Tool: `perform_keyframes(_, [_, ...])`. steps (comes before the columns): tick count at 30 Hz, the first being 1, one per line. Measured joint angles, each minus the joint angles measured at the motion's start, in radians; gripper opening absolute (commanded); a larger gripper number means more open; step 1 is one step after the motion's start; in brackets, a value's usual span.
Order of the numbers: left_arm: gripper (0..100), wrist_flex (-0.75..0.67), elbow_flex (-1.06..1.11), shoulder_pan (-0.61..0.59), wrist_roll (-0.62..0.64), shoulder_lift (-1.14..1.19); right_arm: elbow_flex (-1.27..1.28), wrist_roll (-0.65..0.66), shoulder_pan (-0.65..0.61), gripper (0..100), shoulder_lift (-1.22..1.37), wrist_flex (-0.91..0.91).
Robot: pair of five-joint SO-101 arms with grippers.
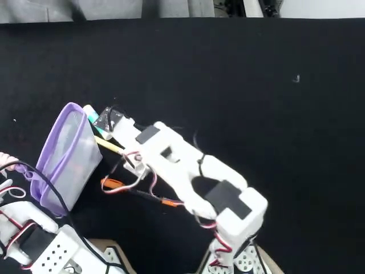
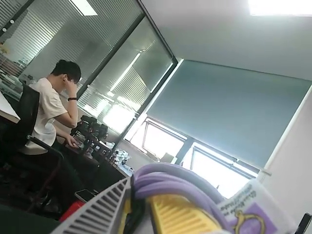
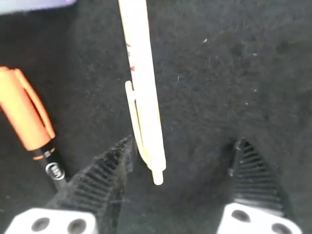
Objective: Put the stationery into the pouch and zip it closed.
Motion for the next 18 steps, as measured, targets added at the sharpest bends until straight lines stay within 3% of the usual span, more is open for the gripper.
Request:
perform_keyframes(5, [3,0.0,0.0,0.0,0.002,0.0,-0.038,0.0,0.0,31.5,0.018,0.012])
perform_keyframes(12, [3,0.0,0.0,0.0,0.002,0.0,-0.058,0.0,0.002,14.9,0.02,0.017])
perform_keyframes(18, [3,0.0,0.0,0.0,0.002,0.0,-0.069,0.083,0.018,13.3,0.02,0.018])
